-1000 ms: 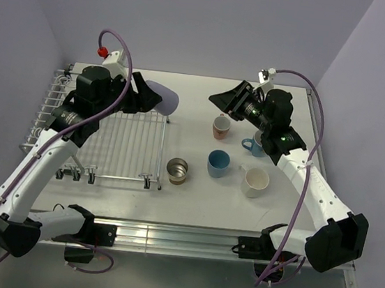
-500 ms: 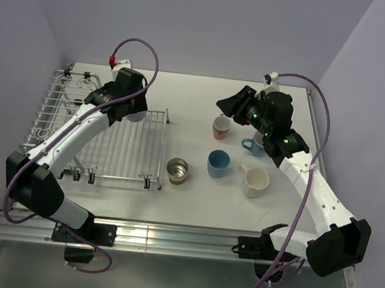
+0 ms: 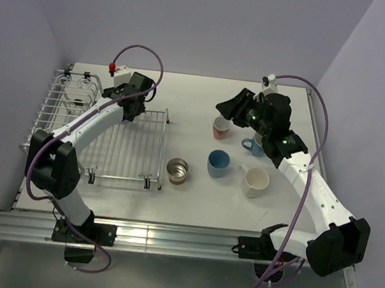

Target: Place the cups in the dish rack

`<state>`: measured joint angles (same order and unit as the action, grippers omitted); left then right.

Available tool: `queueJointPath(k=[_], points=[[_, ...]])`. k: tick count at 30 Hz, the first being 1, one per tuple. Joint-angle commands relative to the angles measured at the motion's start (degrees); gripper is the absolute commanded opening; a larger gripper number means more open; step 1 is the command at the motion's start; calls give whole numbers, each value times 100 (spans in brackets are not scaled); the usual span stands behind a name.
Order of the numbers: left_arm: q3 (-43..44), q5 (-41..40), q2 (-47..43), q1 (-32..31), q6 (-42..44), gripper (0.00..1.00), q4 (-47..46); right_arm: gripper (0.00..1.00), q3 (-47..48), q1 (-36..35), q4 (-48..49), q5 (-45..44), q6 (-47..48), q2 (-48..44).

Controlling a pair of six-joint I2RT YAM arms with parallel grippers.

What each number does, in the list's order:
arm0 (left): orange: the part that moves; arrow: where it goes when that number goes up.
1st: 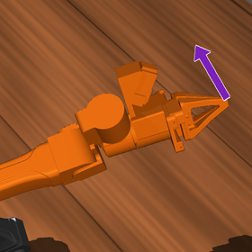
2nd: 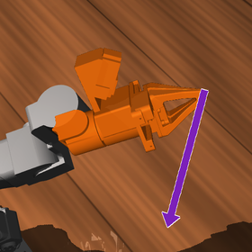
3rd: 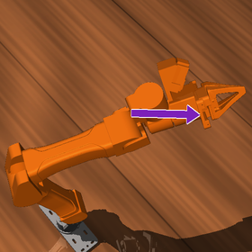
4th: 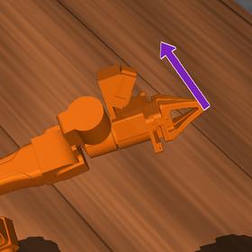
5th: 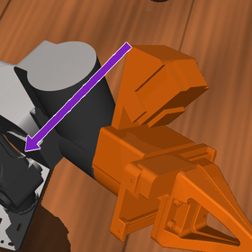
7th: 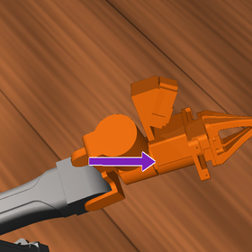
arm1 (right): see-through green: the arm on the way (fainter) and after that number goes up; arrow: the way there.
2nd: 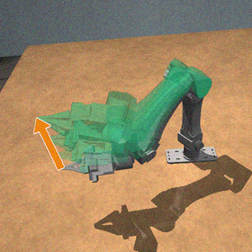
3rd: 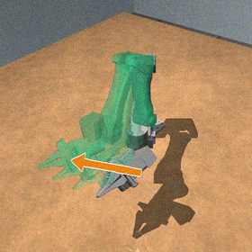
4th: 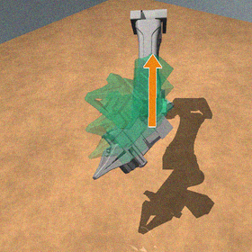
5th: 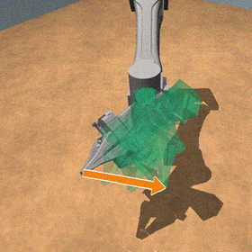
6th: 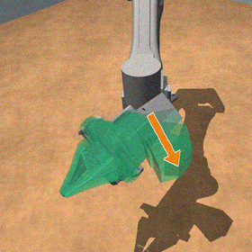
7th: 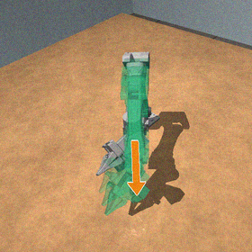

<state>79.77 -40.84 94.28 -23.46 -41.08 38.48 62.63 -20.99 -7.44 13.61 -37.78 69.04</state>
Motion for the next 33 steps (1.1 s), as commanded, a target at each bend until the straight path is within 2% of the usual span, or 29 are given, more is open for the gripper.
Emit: queueJointPath(k=[1,19,33], points=[[92,-538,55,87,-417,0,-86,53,-49,16,217,63,113,-30],[-558,-320,64,694,-577,0,-525,53,-102,16,278,142,174,66],[-550,-310,345,896,-638,0,-631,52,-84,16,243,134,236,128]])
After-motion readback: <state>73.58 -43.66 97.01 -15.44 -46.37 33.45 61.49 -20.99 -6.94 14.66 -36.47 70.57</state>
